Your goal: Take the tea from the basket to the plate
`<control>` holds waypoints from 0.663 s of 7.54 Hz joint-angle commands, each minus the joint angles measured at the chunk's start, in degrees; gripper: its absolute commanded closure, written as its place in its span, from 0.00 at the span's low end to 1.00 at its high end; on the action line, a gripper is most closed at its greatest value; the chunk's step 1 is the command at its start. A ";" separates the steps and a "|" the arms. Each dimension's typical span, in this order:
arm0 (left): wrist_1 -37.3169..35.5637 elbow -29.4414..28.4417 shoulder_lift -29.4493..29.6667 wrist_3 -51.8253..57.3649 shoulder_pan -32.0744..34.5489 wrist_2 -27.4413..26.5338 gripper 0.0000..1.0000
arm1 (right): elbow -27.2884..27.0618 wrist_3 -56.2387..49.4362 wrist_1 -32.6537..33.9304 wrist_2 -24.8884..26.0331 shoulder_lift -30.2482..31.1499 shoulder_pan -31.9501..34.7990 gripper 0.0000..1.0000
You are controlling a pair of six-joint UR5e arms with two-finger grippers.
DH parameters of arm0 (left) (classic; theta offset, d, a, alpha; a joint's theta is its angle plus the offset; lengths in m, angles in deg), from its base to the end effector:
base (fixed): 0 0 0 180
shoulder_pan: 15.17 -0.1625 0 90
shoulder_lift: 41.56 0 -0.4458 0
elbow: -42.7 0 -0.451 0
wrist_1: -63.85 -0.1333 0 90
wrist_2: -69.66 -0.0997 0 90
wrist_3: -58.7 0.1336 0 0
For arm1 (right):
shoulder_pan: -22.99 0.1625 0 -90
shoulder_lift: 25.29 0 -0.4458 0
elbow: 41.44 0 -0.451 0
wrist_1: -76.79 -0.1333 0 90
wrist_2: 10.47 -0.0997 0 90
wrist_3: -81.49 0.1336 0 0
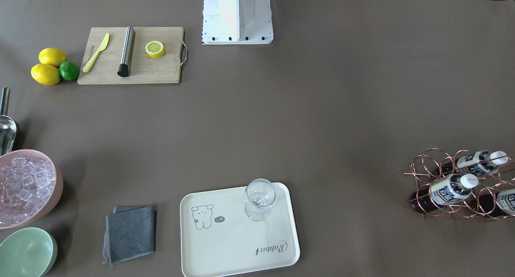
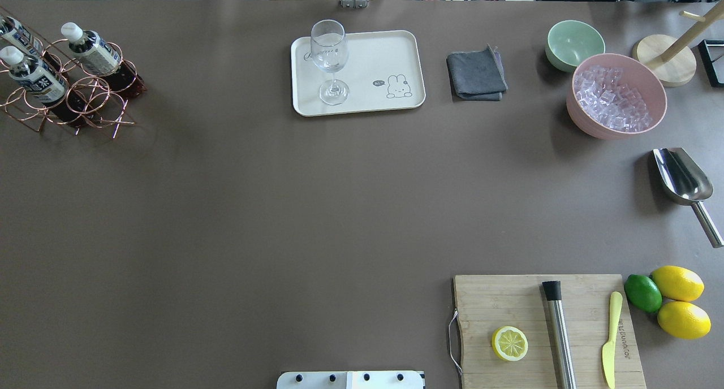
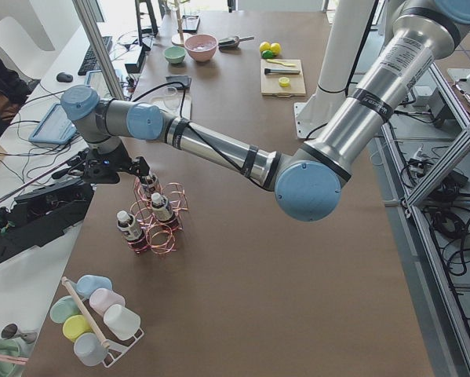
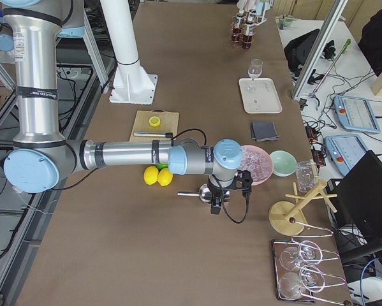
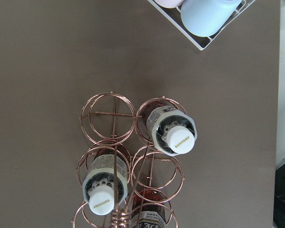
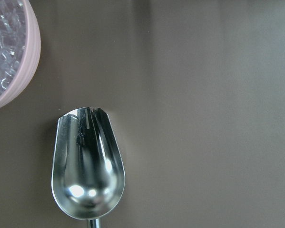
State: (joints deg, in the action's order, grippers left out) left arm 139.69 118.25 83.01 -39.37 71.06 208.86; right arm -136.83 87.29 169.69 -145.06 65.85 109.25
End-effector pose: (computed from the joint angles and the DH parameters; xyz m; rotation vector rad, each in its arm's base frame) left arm 0.0195 -0.7851 0.4509 -0.6699 0.6833 -1.4888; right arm 0.0040 -0.5442 0.6676 -0.0424 -0.7774 0.0250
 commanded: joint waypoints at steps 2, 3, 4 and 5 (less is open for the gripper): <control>0.20 0.21 -0.56 -3.71 -1.24 0.11 0.19 | 0.29 0.00 0.00 0.11 0.00 -0.30 0.00; 0.02 0.21 -0.65 -3.80 -1.41 0.28 0.28 | 0.38 0.00 0.00 0.20 0.00 -0.47 0.00; 0.02 0.12 -1.09 -3.89 -2.11 1.33 0.37 | 0.38 0.00 0.00 0.29 0.00 -0.56 0.00; -0.07 0.21 -1.09 -4.32 -2.29 1.43 0.49 | 0.55 -0.09 0.00 0.29 0.00 -0.56 0.00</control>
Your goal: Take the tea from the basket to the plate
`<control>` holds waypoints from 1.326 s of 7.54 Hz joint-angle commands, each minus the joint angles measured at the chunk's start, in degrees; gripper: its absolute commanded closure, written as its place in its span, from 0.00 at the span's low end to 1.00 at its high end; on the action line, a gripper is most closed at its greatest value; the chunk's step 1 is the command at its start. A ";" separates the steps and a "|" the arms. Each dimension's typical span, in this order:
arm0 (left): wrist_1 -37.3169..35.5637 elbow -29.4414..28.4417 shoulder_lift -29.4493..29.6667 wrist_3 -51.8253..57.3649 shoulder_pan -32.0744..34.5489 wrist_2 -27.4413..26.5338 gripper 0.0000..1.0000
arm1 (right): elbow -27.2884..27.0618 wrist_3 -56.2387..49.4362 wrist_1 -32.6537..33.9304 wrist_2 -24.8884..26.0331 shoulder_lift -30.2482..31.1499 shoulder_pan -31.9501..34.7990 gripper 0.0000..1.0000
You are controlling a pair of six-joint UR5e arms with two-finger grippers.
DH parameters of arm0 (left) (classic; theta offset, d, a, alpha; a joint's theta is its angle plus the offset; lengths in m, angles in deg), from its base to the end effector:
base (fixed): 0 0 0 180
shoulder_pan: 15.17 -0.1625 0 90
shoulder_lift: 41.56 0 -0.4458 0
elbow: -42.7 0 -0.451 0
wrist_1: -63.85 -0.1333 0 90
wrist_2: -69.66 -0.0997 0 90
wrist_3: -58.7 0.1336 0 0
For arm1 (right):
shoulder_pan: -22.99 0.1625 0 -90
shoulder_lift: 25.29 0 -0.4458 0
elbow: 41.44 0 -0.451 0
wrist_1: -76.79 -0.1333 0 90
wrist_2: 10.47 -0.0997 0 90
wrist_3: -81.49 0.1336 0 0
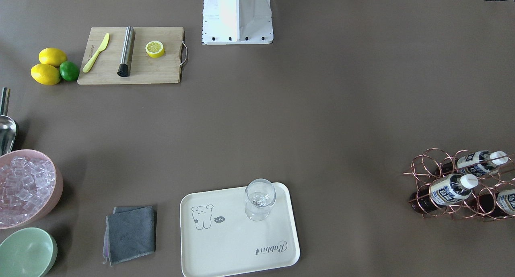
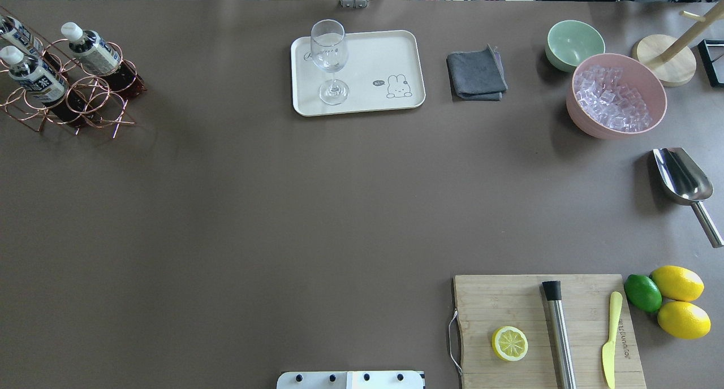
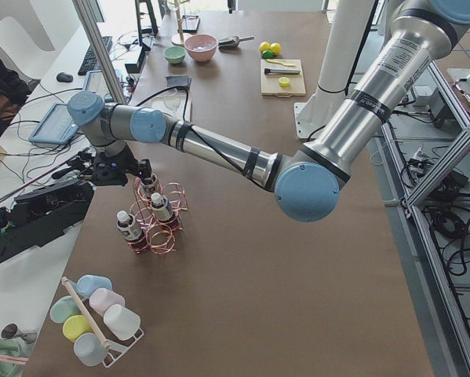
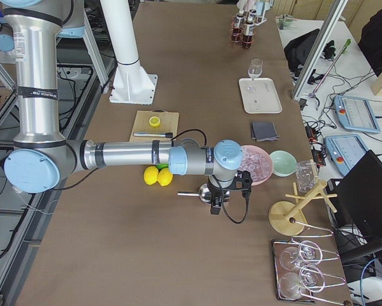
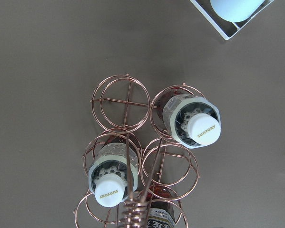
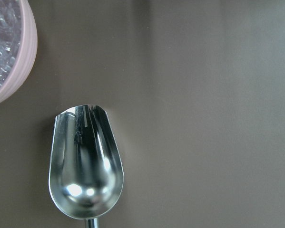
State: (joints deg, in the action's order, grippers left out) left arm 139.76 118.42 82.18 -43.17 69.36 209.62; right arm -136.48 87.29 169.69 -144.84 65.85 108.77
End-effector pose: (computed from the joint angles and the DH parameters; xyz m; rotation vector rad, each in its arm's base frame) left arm 0.0435 -0.7796 0.4592 -0.7241 0.6538 -1.5228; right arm -0.0001 -0.5439 0.6713 -0.0511 -0.7729 0.0194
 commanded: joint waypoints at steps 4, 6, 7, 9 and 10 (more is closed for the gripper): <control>-0.58 0.13 -0.09 -1.23 -0.50 0.76 1.00 | 0.21 0.00 0.00 0.16 0.00 -0.44 0.00; -4.77 4.14 -0.52 -1.14 -0.06 0.76 1.00 | 0.21 0.00 0.00 0.16 0.00 -0.44 0.00; -7.67 7.83 -1.22 -1.14 0.03 0.67 1.00 | 0.21 0.00 0.00 0.16 0.00 -0.44 0.00; -16.26 20.71 -4.55 -1.31 0.12 0.67 1.00 | 0.29 0.00 0.00 0.24 0.00 -0.44 0.00; -23.45 27.92 -5.18 -2.45 -0.32 0.76 1.00 | 0.21 0.18 0.00 0.24 0.00 -0.44 0.00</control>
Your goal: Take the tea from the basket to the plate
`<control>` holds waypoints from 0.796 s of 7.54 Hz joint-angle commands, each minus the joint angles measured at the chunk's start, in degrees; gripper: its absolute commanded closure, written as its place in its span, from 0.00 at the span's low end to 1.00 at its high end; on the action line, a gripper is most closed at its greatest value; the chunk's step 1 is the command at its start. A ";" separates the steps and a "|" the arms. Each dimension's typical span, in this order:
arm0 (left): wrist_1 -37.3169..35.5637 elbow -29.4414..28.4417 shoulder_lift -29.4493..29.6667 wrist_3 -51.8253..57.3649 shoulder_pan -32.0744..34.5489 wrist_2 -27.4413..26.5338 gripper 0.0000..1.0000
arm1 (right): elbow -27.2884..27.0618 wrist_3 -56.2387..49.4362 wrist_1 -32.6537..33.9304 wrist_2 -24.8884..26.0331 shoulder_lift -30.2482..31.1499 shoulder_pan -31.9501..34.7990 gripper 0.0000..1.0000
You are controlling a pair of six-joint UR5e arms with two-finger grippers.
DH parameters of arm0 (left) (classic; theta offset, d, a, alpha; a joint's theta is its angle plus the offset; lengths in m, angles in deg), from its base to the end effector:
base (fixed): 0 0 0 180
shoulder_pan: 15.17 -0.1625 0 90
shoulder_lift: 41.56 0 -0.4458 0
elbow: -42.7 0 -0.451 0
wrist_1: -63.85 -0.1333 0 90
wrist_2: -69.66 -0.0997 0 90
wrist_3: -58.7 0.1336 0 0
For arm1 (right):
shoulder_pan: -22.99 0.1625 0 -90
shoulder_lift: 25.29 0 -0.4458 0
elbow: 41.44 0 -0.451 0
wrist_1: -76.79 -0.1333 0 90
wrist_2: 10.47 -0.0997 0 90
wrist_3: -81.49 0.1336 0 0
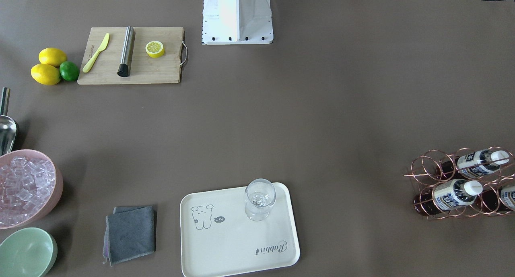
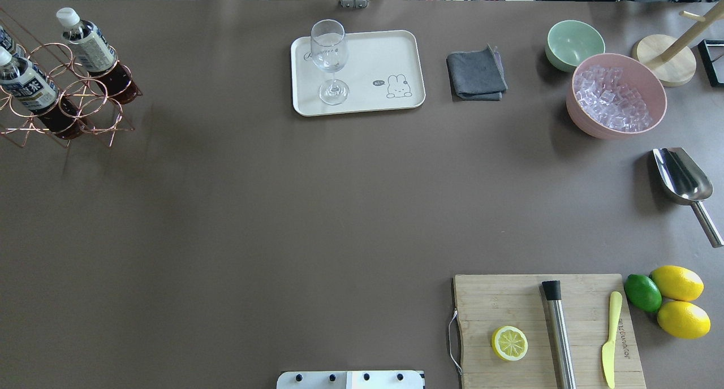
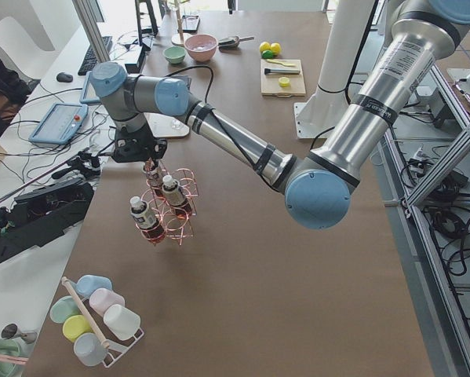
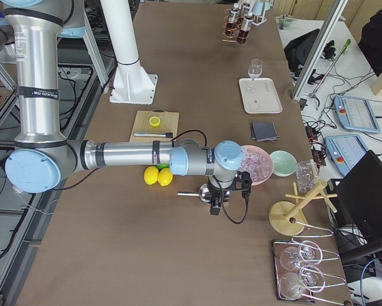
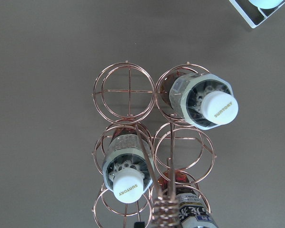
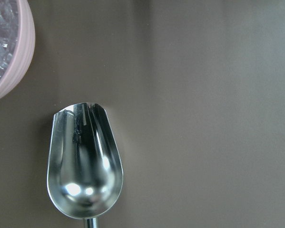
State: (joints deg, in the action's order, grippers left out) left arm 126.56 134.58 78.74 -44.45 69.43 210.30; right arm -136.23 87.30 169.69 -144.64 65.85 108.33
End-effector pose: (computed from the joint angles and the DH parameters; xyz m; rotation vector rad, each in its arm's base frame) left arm 0.0372 -0.7129 0.3831 -0.7496 0.6489 -1.5444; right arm -0.0040 -0.5436 0.6740 -0.0580 -0.7688 0.0140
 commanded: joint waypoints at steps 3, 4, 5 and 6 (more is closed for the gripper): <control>-15.95 27.95 -1.65 -9.76 -4.05 5.77 1.00 | -0.13 0.96 -0.01 -0.05 0.00 -0.35 0.00; -16.12 33.05 -0.17 -16.49 -9.92 5.36 1.00 | -0.57 0.87 -0.01 -0.31 0.00 -0.52 0.00; -12.56 32.75 4.63 -19.87 -12.24 3.00 1.00 | -0.75 0.70 -0.09 -1.79 0.09 -0.61 0.00; -12.78 32.49 8.07 -27.47 -12.17 2.89 1.00 | -0.75 0.61 -2.79 -5.46 0.09 -1.40 0.00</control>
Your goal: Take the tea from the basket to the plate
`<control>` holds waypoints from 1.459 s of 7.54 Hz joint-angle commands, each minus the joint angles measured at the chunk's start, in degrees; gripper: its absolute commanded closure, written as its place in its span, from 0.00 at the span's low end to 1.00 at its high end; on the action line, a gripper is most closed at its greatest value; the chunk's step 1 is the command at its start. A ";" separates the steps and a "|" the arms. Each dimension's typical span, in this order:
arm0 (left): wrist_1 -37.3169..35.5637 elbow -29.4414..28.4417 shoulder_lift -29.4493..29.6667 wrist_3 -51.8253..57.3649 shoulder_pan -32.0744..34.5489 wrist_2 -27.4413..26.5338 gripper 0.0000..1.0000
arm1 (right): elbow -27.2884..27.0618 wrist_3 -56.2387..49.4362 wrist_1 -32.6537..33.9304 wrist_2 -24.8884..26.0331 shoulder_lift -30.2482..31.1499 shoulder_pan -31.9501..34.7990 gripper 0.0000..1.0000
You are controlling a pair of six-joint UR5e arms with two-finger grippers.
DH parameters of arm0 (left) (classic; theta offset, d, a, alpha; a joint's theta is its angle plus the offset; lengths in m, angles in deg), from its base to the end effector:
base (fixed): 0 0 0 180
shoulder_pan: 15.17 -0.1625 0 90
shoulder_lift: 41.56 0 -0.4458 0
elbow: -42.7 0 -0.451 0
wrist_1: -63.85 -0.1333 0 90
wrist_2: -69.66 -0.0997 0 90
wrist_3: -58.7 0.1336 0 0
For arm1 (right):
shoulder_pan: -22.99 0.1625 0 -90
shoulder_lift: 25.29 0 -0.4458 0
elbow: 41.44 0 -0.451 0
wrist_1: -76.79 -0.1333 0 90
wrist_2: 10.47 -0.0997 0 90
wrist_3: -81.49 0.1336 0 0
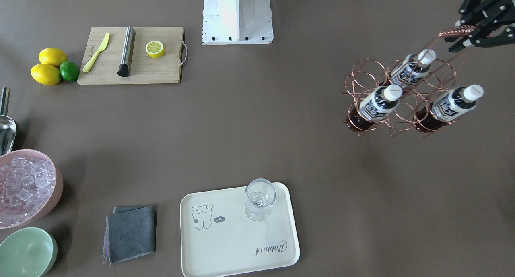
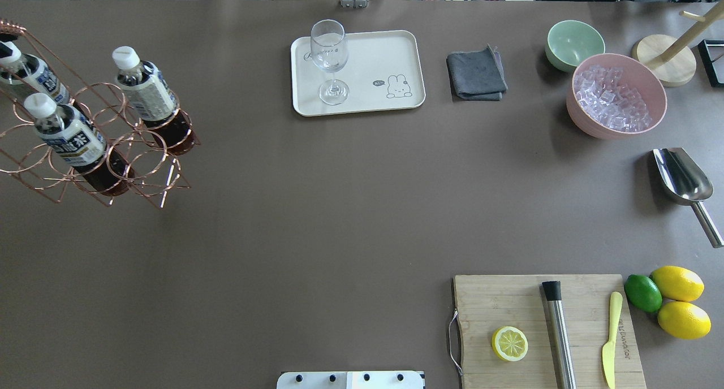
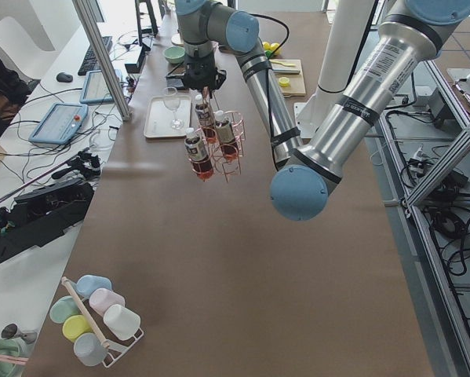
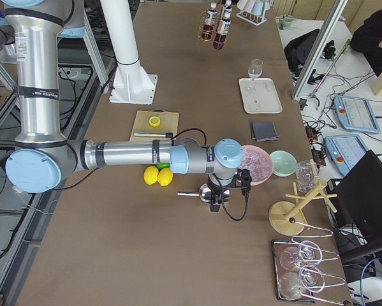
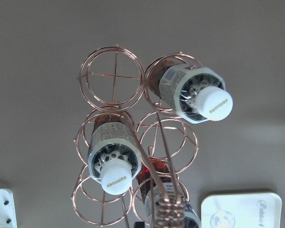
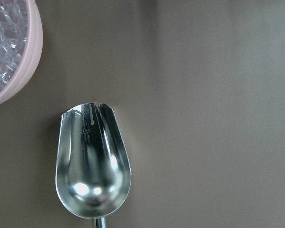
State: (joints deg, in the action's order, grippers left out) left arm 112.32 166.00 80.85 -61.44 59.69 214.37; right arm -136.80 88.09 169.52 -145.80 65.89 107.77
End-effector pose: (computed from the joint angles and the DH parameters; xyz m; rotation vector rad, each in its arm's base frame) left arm 0.1195 -0.5344 0.1574 -0.7976 0.7934 -1.4584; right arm -0.0112 -0.5439 0.6667 -0.0576 -0.7894 0.0128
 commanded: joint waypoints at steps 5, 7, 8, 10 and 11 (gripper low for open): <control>5.32 -6.49 17.51 -28.65 -15.15 -2.66 1.00 | 0.70 9.54 -28.78 -8.37 0.31 -5.49 0.01; 8.64 -10.41 17.59 -29.02 -18.41 -3.64 1.00 | 4.02 11.06 -42.20 -8.29 -0.04 -8.83 0.01; 11.88 -12.79 17.42 -29.97 -19.47 -3.99 1.00 | 5.95 11.06 -48.28 -8.29 -0.04 -9.54 0.01; 20.32 -15.44 17.25 -38.12 -24.20 -7.83 1.00 | 7.38 11.24 -58.93 -7.59 -0.04 -12.08 0.01; 20.96 -15.45 17.33 -39.55 -26.49 -9.77 1.00 | 7.29 14.63 -63.94 -6.72 -0.04 -13.40 0.01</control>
State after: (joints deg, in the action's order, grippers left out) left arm 129.84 151.60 98.16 -96.82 37.36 208.02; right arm -130.03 99.41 114.57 -153.68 65.86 96.63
